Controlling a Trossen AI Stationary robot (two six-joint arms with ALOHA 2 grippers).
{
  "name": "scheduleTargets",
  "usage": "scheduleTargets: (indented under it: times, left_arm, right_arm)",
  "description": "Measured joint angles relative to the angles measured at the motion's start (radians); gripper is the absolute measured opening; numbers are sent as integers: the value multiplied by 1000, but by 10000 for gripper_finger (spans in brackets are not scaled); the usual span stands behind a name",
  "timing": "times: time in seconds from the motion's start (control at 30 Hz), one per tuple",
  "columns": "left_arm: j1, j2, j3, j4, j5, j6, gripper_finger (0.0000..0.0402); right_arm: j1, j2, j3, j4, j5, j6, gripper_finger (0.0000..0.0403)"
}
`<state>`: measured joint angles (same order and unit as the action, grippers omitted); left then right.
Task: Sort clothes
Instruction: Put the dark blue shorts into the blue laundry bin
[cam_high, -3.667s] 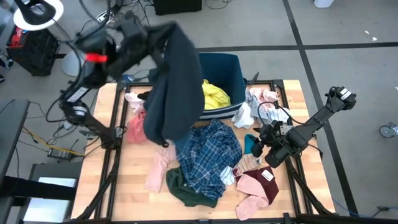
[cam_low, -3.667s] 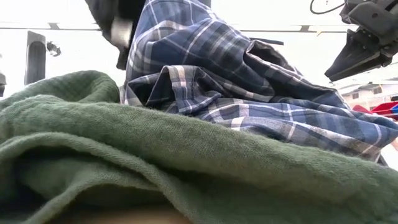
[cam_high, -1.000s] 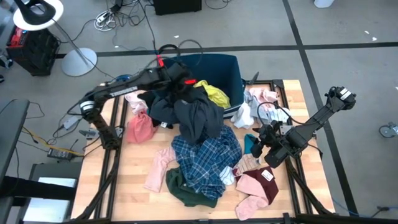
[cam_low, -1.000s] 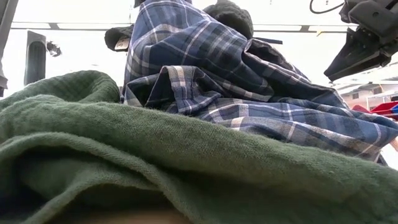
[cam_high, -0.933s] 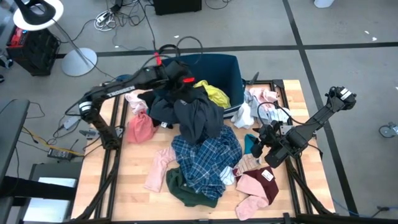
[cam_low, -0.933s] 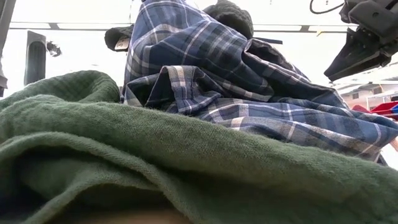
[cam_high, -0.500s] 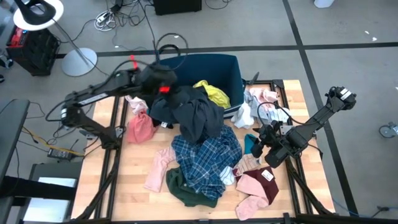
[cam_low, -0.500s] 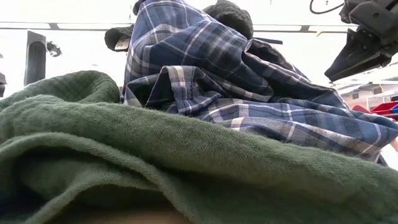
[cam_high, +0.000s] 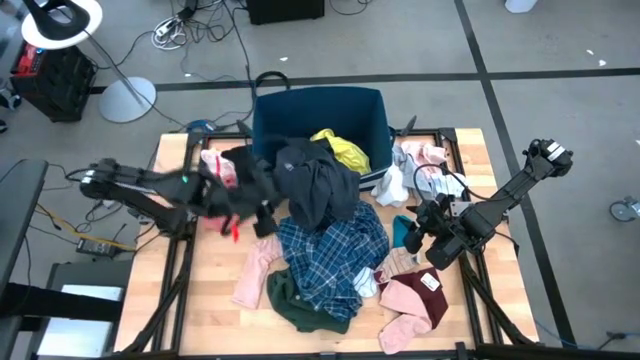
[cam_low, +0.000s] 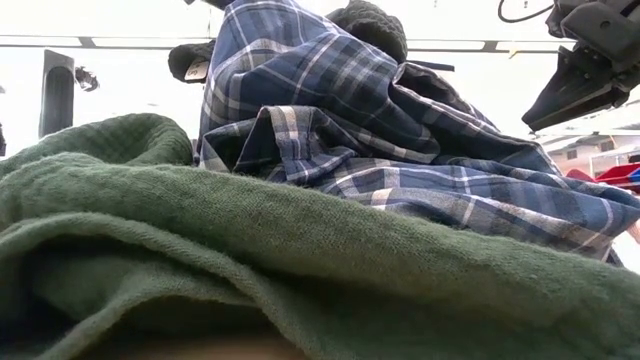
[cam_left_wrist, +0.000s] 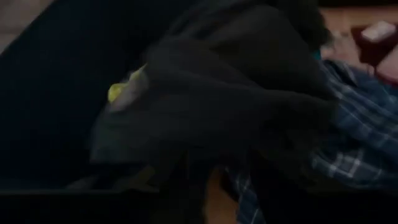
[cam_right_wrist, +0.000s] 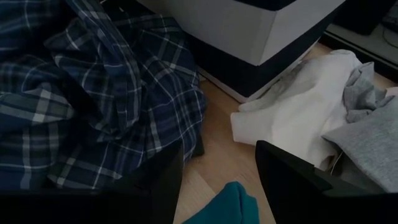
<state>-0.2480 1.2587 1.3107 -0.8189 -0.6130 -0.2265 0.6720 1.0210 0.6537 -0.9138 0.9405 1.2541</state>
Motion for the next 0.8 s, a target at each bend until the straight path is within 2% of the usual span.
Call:
scheduleTargets:
  times: [0.2,0.27,0.4,0.53,0.67,0.8]
  left_arm:
    - [-90,93,-42,81,-112,78,168]
    - [-96,117,-42,119,-102,64,168]
    - [-88,168,-42,153,-18,3,168]
    - [-73,233,-42,160,-21,-12,168]
    - [-52,295,-42,237,-80,0,168]
    - [-27,340,-42,406,-155,103,168]
  right_arm:
    - [0,0,0,0,0,2,201]
    - [0,0,0,1,0,2,201]
    - [0,0,0,2,0,3,201]
    - [0,0,0,8,0,3,201]
    - [0,0,0,17,0,2,201]
    - [0,0,0,19,0,2,201]
